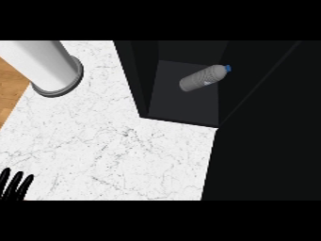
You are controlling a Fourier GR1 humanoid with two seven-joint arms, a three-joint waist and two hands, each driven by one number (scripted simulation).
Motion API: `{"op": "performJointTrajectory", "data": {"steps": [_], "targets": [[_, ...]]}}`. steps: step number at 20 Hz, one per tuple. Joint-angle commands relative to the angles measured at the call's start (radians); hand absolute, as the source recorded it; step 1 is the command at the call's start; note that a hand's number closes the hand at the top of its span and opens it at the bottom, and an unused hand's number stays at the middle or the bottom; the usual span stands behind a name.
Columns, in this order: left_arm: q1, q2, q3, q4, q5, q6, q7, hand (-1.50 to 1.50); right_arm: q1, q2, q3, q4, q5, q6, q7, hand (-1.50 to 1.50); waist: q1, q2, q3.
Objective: Pick up the bottled water, place it into the cabinet and close the cabinet
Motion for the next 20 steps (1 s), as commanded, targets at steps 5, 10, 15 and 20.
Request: {"op": "performJointTrajectory", "data": {"steps": [5,10,15,20], "targets": [[0.002,0.042,0.042,-0.002,0.012,-0.045,-0.014,-1.5,-0.16,0.032,0.12,0.014,0.019,0.023,0.204,1.5,0.019,0.008,-0.003],[0.005,0.078,0.07,0.004,0.031,-0.082,-0.011,-1.5,-0.18,0.082,0.089,0.059,-0.028,-0.008,0.208,1.5,0.044,0.021,-0.005],[0.006,0.091,0.09,-0.007,0.042,-0.087,-0.008,-1.5,-0.163,0.113,0.072,0.084,-0.056,-0.024,0.224,1.5,0.044,0.026,-0.004],[-0.01,0.099,0.095,-0.017,0.041,-0.093,0.004,-1.5,-0.158,0.145,0.045,0.119,-0.118,-0.016,0.213,1.5,0.066,0.048,-0.002]]}}
